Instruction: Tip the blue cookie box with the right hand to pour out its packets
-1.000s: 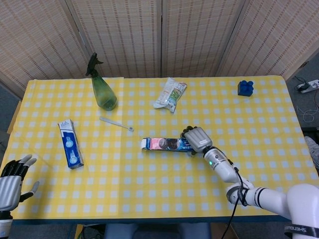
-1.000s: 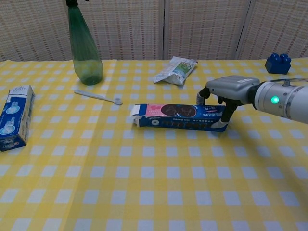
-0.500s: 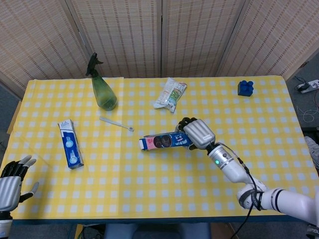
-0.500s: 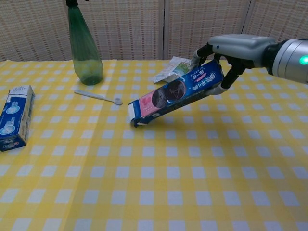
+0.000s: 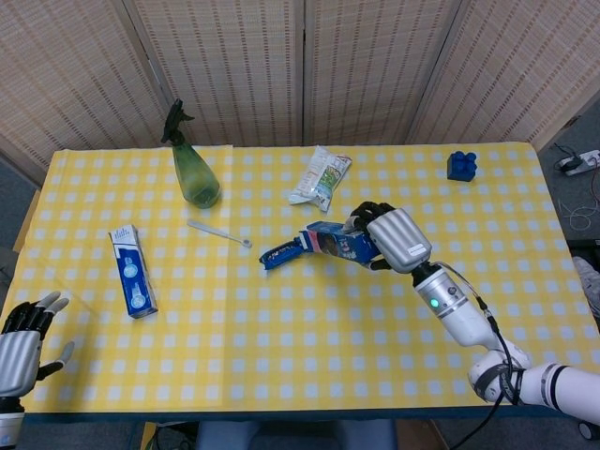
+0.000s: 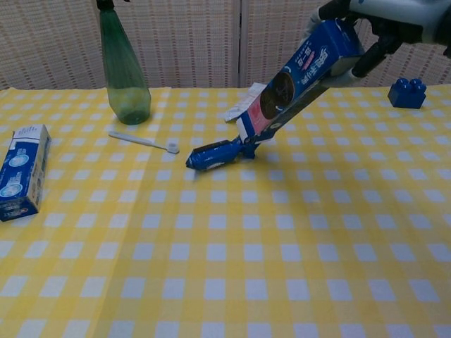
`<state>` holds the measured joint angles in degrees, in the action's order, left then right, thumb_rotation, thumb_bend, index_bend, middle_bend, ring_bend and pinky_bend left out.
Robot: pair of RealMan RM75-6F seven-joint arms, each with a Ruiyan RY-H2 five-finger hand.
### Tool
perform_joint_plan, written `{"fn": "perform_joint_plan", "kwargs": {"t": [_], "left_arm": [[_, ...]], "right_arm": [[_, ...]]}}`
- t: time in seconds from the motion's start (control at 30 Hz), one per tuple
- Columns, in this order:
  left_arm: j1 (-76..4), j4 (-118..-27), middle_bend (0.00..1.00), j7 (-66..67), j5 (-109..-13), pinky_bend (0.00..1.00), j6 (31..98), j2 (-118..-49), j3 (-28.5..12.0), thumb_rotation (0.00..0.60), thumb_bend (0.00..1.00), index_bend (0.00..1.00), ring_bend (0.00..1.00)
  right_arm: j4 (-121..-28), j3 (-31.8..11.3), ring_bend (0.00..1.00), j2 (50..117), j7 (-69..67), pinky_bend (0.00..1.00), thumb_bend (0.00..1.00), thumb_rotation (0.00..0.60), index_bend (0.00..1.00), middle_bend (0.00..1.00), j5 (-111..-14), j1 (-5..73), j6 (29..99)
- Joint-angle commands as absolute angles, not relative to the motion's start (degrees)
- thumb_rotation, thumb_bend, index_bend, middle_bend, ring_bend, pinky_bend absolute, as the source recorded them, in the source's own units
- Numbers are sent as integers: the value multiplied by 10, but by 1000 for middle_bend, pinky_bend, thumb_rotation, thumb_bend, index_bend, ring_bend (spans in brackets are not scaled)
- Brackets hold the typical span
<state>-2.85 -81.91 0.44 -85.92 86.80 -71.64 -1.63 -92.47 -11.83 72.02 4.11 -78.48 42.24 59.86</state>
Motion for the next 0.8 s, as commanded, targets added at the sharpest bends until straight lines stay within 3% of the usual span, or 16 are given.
{"fn": "perform_joint_plan", "kwargs": {"t": [0.03,0.37,0.8], "left_arm": [[-28,-820,161,6,-859,88,867,-717,-16,600,333,235,159],[-28,-829,161,12,-861,88,871,-711,-17,600,333,235,159],[-24,-831,161,11,-861,88,875,-708,-16,600,333,235,159]], "right_arm": [[-933,-126,232,706,2,333,213,600,464,356,-802,411,621],[-949,-118,240,697,-117,333,212,600,464,364,-865,402,651],[-888,-77,243,749,-311,333,211,600,465,364,-877,422,580]]}}
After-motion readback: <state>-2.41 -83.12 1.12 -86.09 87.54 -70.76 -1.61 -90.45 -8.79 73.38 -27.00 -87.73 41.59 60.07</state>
